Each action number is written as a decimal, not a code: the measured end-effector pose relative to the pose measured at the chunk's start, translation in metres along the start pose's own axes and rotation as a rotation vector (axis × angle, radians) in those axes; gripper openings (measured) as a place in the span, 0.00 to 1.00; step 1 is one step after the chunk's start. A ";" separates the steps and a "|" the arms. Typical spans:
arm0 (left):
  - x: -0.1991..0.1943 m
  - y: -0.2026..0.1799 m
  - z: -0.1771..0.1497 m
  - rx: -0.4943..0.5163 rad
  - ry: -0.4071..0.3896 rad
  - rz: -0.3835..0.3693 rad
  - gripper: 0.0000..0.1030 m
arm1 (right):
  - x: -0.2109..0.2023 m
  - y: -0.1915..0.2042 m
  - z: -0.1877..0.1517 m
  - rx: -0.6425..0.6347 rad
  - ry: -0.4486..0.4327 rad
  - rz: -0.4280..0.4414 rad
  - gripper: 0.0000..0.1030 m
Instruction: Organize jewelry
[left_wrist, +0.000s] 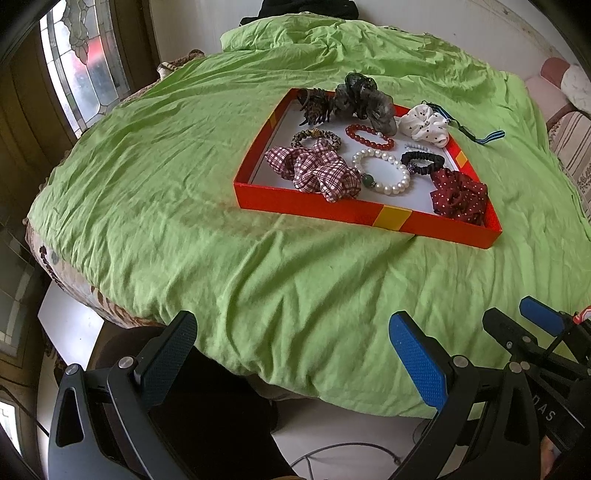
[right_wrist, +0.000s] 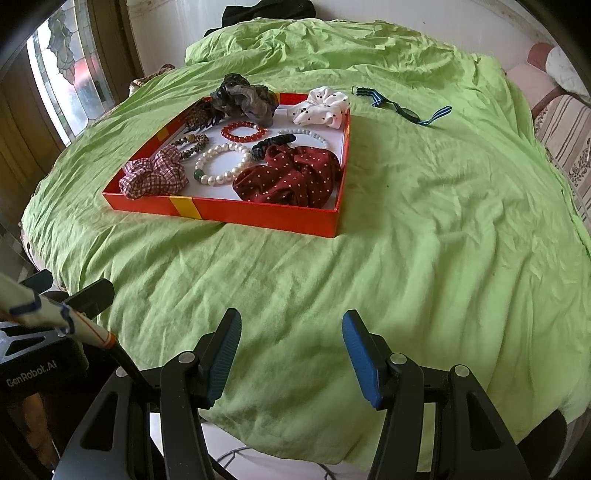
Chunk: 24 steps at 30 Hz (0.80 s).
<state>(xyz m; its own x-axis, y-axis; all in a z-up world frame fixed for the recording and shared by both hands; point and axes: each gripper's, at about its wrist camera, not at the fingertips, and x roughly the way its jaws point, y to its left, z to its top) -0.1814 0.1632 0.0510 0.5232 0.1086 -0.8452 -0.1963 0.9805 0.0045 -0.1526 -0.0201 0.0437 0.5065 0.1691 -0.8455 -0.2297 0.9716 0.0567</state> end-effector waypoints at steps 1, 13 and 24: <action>0.001 0.000 0.000 0.002 0.001 -0.001 1.00 | 0.000 0.000 0.000 0.000 -0.001 -0.002 0.59; 0.002 0.006 0.004 -0.007 0.000 -0.002 1.00 | -0.001 0.005 0.001 -0.020 -0.013 -0.009 0.59; -0.028 0.011 0.034 -0.022 -0.085 0.058 1.00 | -0.013 -0.001 0.005 -0.019 -0.063 0.032 0.59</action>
<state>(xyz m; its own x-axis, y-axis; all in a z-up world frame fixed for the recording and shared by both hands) -0.1695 0.1762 0.0927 0.5789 0.1795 -0.7954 -0.2458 0.9685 0.0397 -0.1551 -0.0225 0.0573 0.5500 0.2106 -0.8082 -0.2621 0.9623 0.0724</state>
